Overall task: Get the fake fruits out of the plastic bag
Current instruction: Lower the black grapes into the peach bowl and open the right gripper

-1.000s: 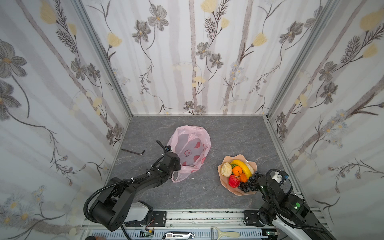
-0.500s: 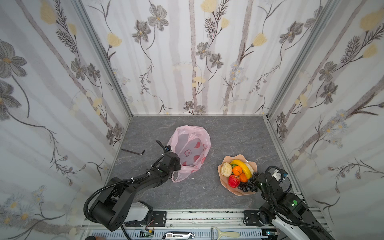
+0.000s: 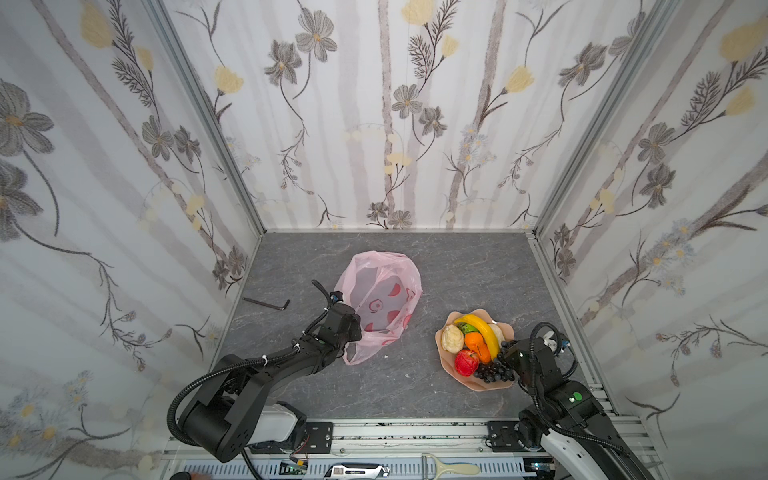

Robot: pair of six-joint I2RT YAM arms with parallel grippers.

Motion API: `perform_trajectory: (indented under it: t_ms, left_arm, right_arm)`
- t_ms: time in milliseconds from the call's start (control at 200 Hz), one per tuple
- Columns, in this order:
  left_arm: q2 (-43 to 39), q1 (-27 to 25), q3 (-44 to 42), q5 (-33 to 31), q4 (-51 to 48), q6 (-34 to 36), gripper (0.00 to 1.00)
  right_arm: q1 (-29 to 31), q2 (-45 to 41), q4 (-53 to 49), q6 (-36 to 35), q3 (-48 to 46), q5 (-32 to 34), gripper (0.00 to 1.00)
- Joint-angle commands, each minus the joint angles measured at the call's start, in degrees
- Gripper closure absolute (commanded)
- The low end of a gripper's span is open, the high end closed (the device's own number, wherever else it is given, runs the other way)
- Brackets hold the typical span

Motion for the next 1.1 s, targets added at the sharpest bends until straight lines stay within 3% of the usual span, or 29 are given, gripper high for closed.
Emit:
perform_trajectory:
  t_ms: [0,260,649,944,1094]
  left_arm:
    - [0.04,-0.01,0.13,-0.39,1.17,0.04,0.96]
    - [0.04,0.00,0.14,-0.48,1.26,0.03,0.96]
    - [0.00,-0.01,0.11,-0.48,1.26,0.01,0.96]
    - [-0.11,-0.01,0.18,-0.37,1.19,0.20,0.96]
    - [-0.22,-0.01,0.20,-0.48,1.13,0.15,0.96]
  right_arm:
    - [-0.72,0.08,3.17,-1.24,-0.30,-1.20,0.43]
    - [-1.90,-0.56,2.76,-2.03,-0.28,-0.83,0.26]
    - [-2.76,1.41,4.24,-5.88,1.99,-1.64,0.19]
    - [-4.11,4.97,5.77,-9.16,2.89,-3.98,0.01]
    - [-4.75,6.28,5.38,-9.10,3.33,-3.24,0.00]
